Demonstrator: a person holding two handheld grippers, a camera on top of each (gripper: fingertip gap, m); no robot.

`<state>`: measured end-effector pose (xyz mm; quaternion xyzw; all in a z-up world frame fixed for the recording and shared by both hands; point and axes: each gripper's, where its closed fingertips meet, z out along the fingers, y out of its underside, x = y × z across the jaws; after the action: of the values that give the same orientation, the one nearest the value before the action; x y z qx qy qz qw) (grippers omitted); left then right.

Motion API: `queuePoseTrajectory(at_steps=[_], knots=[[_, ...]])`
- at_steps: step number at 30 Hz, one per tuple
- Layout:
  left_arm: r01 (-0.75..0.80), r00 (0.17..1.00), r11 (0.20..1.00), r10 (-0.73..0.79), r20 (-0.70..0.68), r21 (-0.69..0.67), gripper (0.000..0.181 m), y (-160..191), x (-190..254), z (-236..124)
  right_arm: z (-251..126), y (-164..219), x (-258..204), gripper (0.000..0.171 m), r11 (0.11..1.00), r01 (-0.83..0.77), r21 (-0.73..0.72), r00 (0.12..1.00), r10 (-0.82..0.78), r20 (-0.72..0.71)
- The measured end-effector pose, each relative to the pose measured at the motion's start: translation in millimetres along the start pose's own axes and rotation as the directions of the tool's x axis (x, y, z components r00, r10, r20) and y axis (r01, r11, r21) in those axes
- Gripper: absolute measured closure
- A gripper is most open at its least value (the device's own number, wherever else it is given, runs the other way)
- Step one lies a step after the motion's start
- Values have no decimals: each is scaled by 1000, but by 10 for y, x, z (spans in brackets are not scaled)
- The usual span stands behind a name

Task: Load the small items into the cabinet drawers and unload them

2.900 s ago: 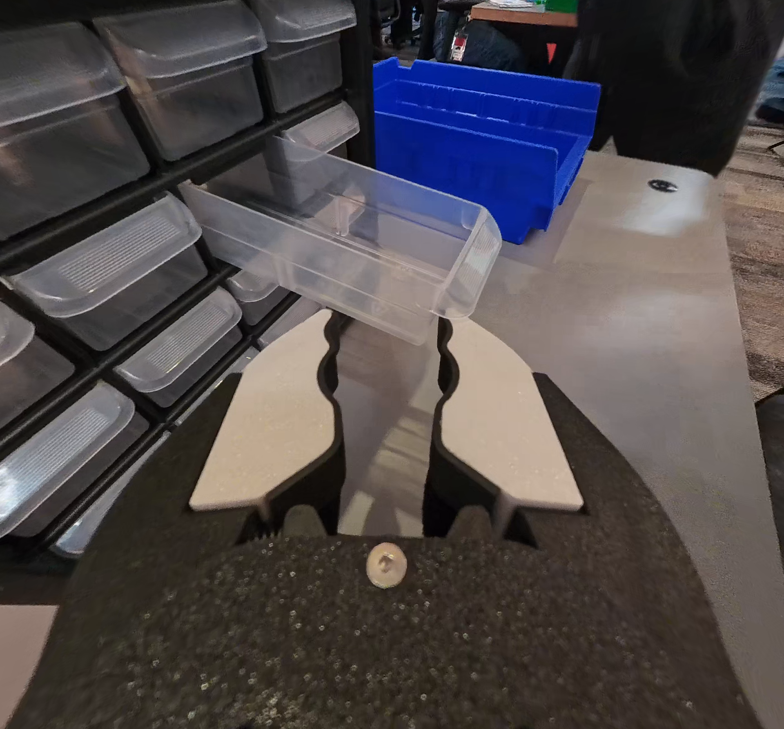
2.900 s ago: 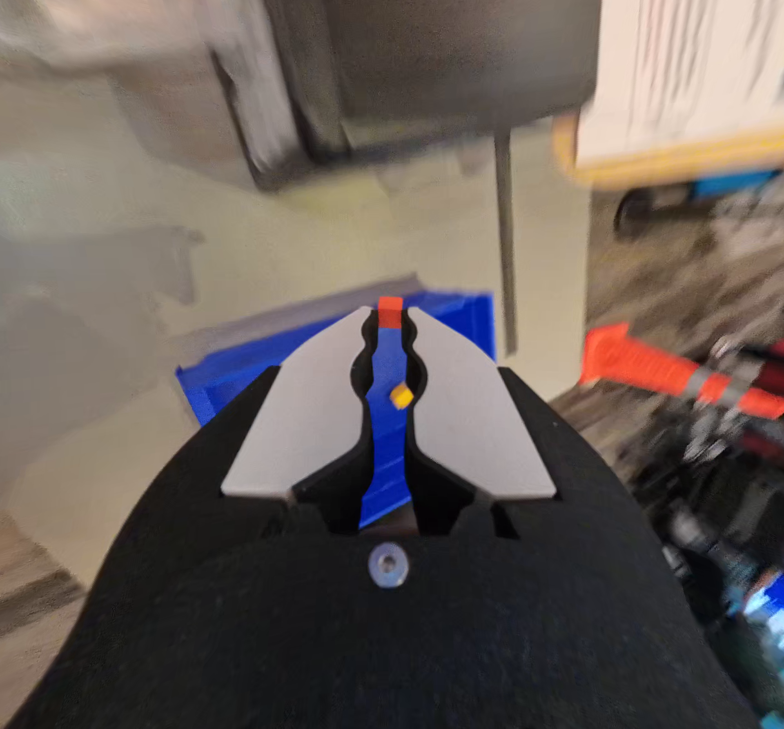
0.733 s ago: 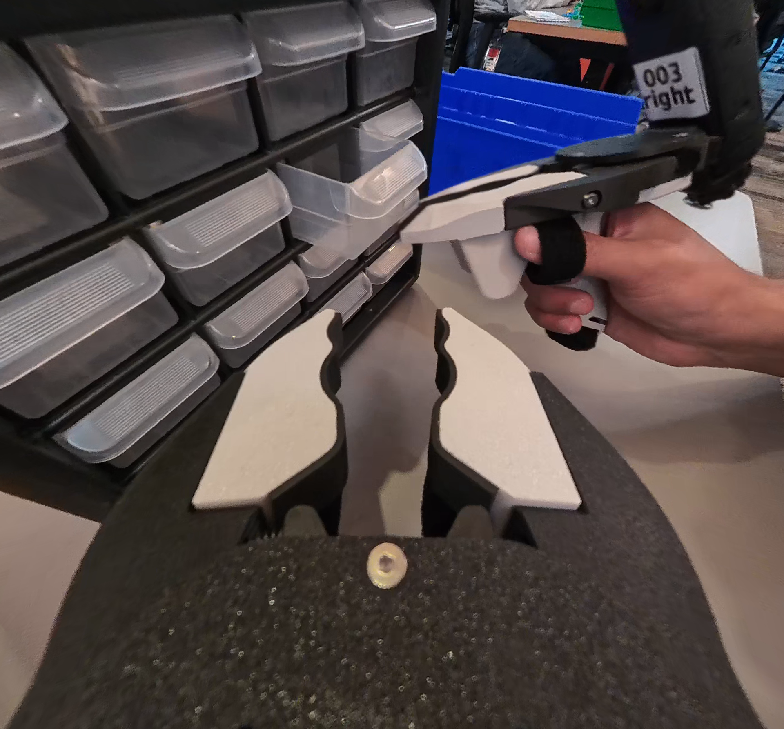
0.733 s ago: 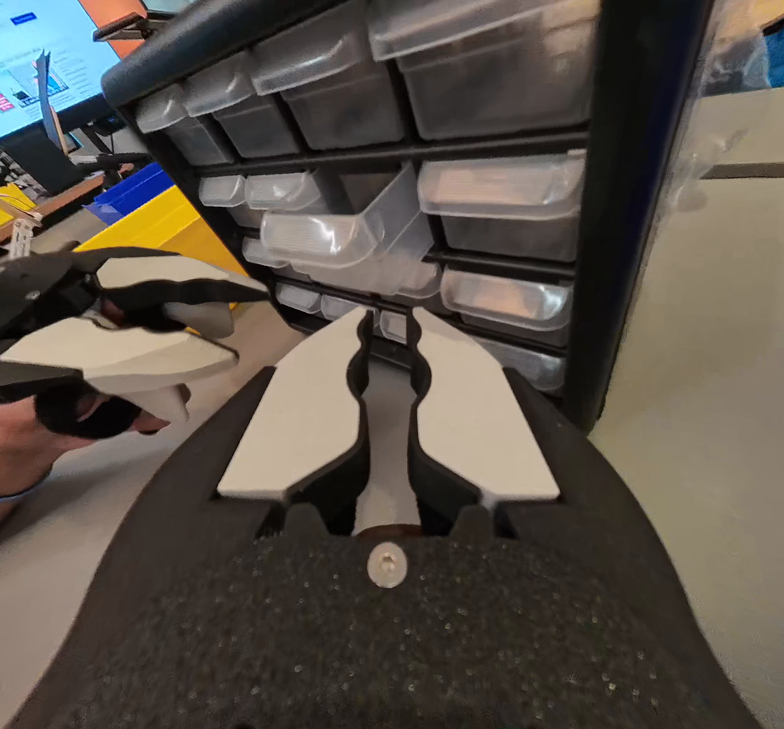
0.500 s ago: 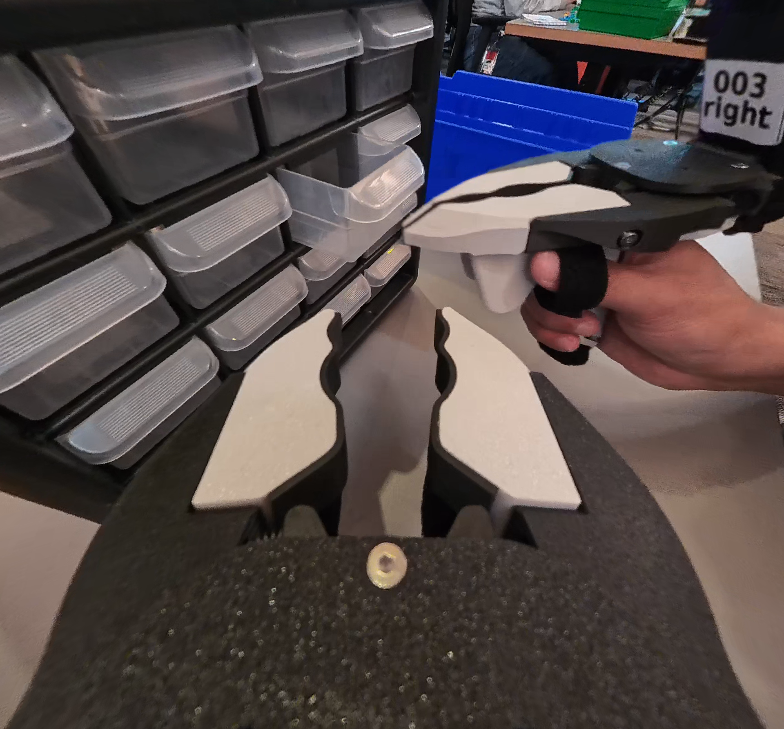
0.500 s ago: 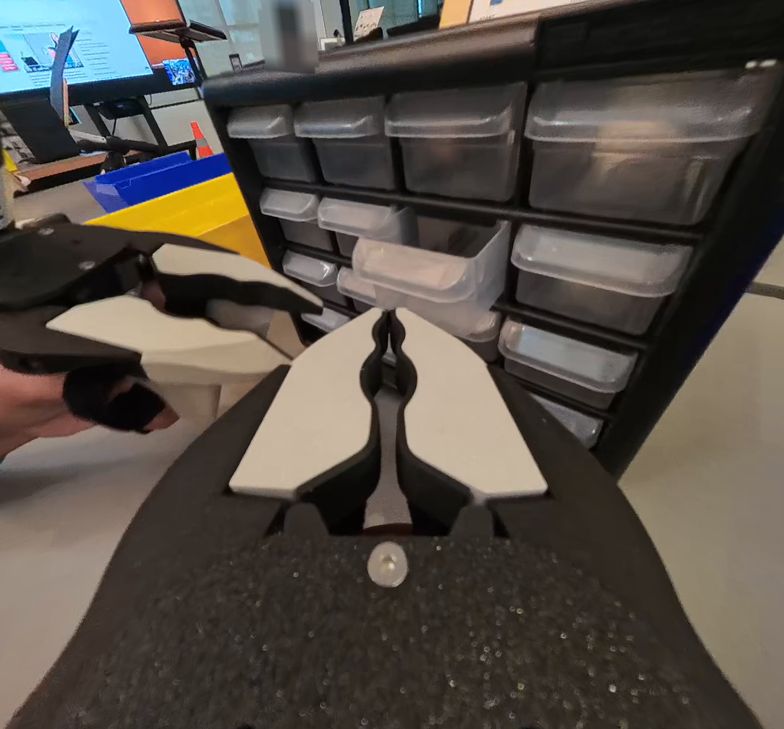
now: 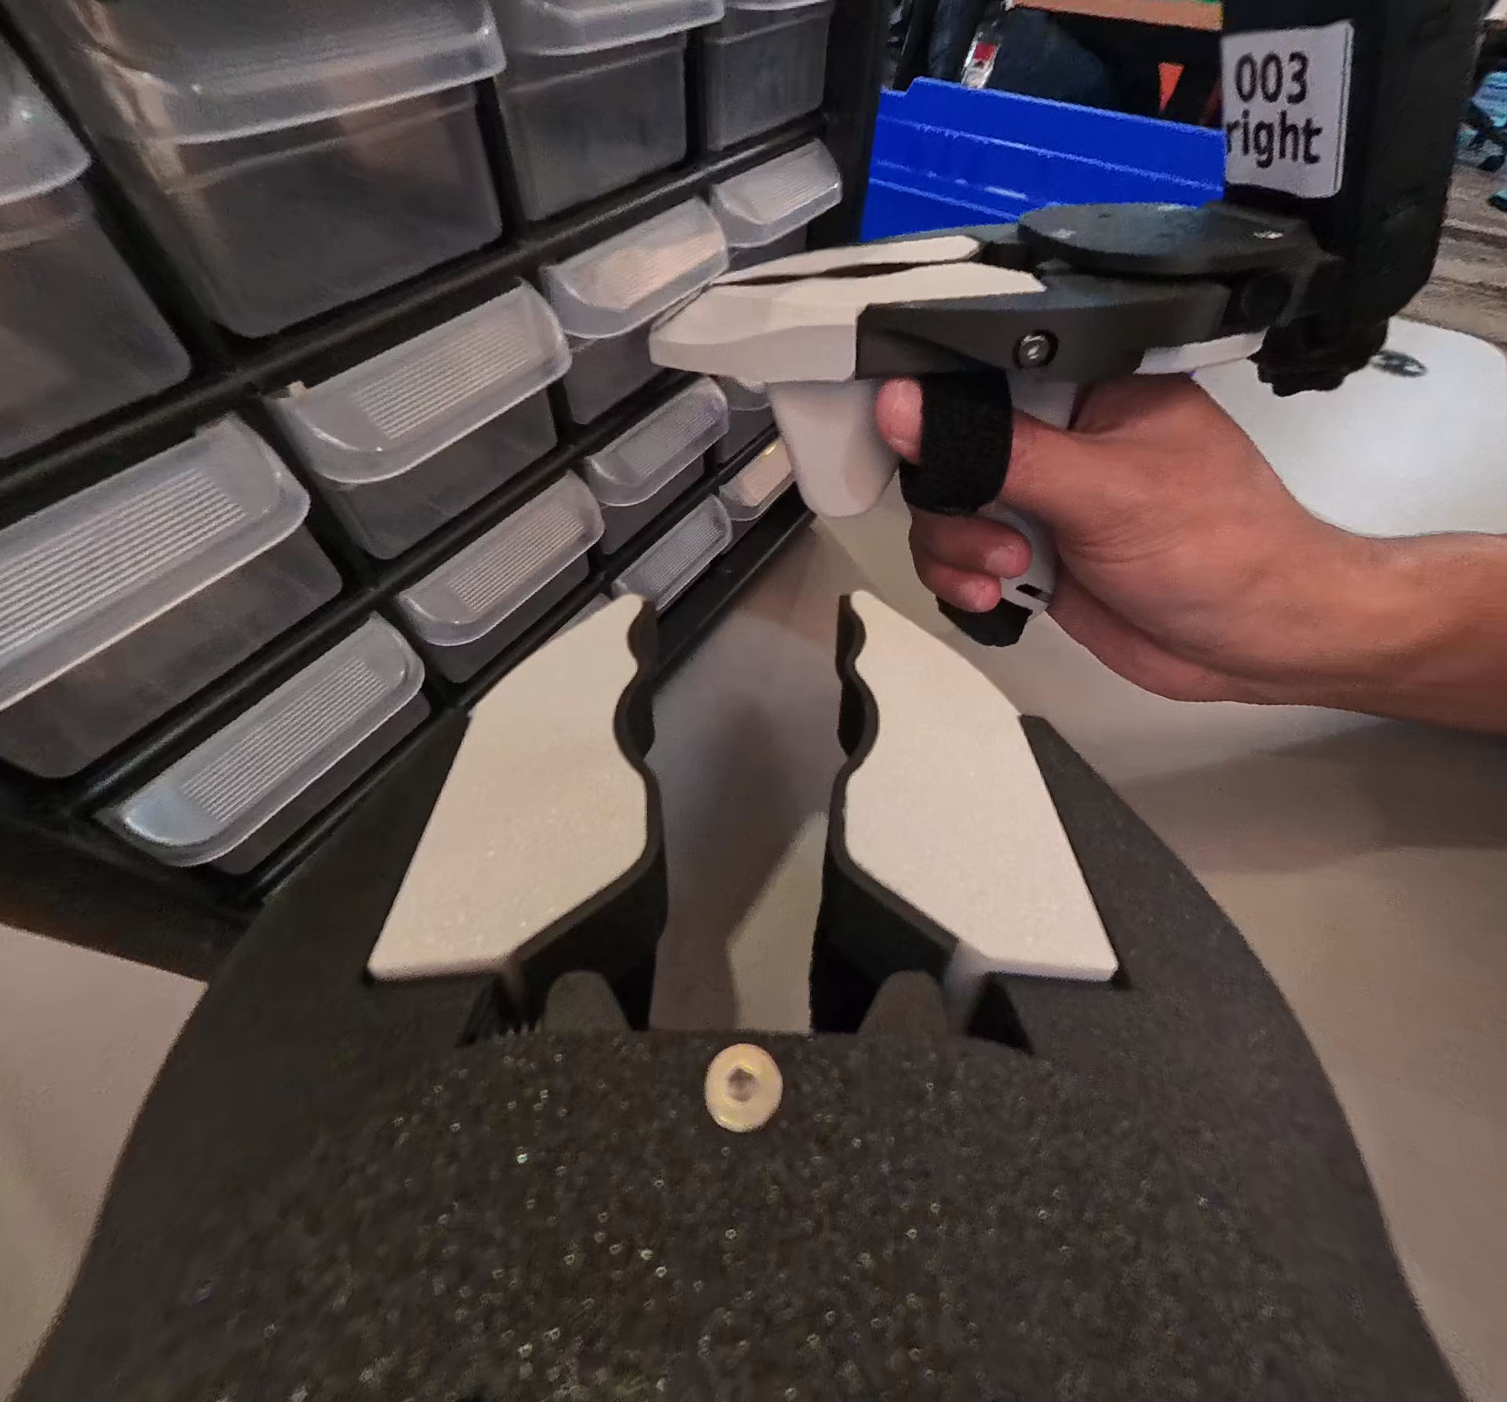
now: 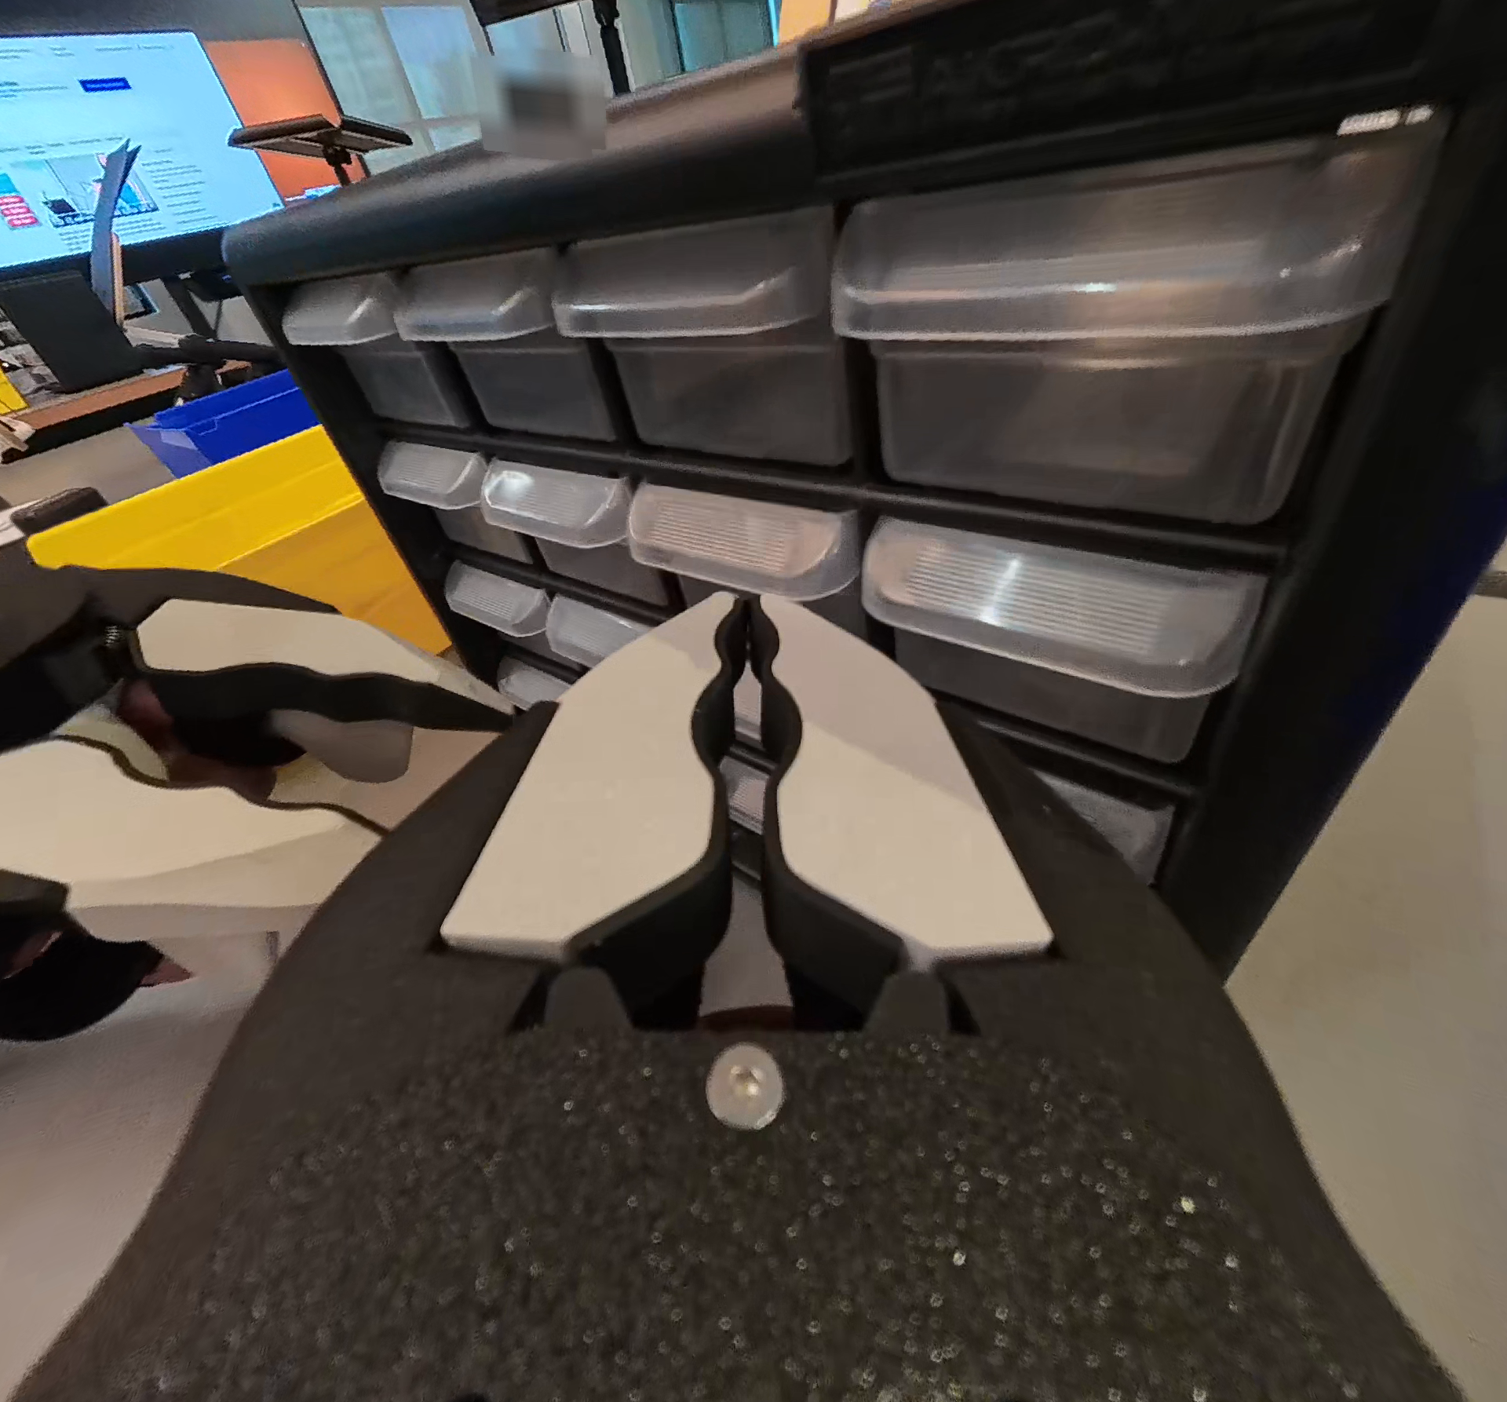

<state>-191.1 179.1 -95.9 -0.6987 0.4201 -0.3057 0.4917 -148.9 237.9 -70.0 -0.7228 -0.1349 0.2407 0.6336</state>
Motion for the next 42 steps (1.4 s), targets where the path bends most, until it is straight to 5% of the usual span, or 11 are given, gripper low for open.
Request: queuePoseTrajectory(at_steps=[7, 9, 11, 15, 18, 20, 30, 42], knots=[[97, 990, 995, -101, 98, 38, 143, 33, -146, -57, -146, 83, -119, 166, 996, 44, -79, 997, -38, 74], [93, 972, 995, -97, 213, 28, 145, 122, -265, -136, -371, 174, -217, 164, 991, 85, -103, 993, -76, 95], [-48, 911, 997, 65, 408, -52, 145, 224, -489, -266, -659, 313, -314, 164, 983, 143, -119, 987, -133, 91], [-418, 551, 837, 542, 635, -352, 150, 210, -773, -517, -1149, 373, -424, 164, 965, 230, -124, 972, -223, 69], [-592, 229, 595, 771, 595, -543, 159, 115, -746, -502, -1371, 289, -403, 162, 977, 191, -97, 981, -185, 63], [-609, 123, 480, 844, 523, -632, 161, 151, -775, -434, -1457, 334, -344, 162, 980, 166, -105, 985, -160, 66], [-569, 24, 337, 919, 394, -750, 159, 159, -990, -353, -1685, 241, -136, 162, 990, 124, -72, 992, -120, 47], [-593, -24, 340, 899, 438, -730, 172, 150, -835, -447, -1632, 352, -181, 161, 990, 94, -105, 993, -86, 78]])
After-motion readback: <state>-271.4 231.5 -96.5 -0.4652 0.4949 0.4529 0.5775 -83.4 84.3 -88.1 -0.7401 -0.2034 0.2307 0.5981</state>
